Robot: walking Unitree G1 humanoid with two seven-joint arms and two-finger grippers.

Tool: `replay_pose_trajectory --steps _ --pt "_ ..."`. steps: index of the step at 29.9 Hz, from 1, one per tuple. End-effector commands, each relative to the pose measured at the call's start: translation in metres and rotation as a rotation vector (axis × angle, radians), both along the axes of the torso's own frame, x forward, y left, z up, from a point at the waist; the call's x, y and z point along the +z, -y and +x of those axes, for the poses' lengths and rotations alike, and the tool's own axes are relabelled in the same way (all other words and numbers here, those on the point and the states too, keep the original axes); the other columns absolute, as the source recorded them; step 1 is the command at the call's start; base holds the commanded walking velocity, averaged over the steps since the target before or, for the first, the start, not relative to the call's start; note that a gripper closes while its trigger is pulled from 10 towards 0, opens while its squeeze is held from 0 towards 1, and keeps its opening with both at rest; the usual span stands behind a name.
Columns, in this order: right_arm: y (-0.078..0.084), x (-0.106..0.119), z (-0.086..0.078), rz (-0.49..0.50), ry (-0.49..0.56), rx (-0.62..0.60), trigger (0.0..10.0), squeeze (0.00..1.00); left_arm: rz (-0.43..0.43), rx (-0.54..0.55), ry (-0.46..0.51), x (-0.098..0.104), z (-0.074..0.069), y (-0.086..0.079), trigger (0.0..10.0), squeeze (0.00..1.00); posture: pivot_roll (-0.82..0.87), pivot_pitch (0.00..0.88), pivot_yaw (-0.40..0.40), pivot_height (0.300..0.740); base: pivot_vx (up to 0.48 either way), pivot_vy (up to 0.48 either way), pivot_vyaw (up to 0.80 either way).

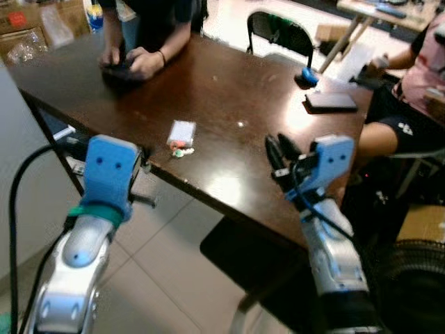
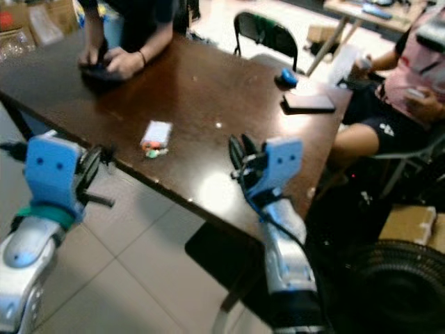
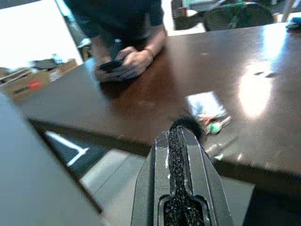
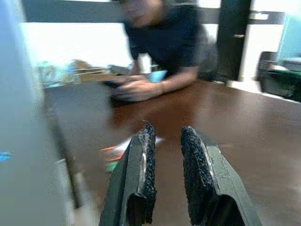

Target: Hang keys on a hook

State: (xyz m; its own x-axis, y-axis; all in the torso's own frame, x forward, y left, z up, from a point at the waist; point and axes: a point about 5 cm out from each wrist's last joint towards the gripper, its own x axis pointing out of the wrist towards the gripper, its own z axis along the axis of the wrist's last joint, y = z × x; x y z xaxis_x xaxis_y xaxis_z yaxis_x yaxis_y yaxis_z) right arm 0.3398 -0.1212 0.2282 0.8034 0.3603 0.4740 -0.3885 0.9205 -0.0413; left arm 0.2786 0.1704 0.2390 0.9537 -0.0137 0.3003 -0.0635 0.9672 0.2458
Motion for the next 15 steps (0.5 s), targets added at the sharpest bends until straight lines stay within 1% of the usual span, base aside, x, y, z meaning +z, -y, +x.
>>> replay_pose_trajectory --steps 1,5,6,10,15 --pt "0.0044 -0.0010 -0.0004 -0.002 -0.004 -0.012 10.0 0.00 0.004 -0.006 -0.003 -0.0025 -0.0009 0.0019 10.0 0.00 0.13 0.117 0.030 0.740 -0.368 0.000 0.00" --pt "0.0041 -0.0013 -0.0003 -0.006 -0.005 -0.012 10.0 0.00 0.005 -0.006 -0.002 -0.0027 -0.0009 0.0019 10.0 0.00 0.13 0.115 0.030 0.740 -0.292 0.000 0.00" --pt "0.0039 -0.0012 -0.0002 -0.014 -0.004 -0.017 10.0 0.00 0.007 -0.007 -0.002 -0.0029 -0.0009 0.0018 10.0 0.00 0.13 0.115 0.030 0.740 0.000 0.000 0.00" --pt "0.0025 -0.0001 0.0001 -0.037 0.005 -0.024 10.0 0.00 0.011 -0.008 -0.003 -0.0034 -0.0005 0.0021 10.0 0.00 0.13 0.115 0.031 0.740 0.000 0.000 0.80" --pt "0.0023 -0.0001 0.0007 -0.033 0.001 -0.024 10.0 0.00 0.012 -0.007 -0.004 -0.0037 0.0000 0.0018 10.0 0.00 0.13 0.116 0.030 0.740 0.000 0.000 0.80"
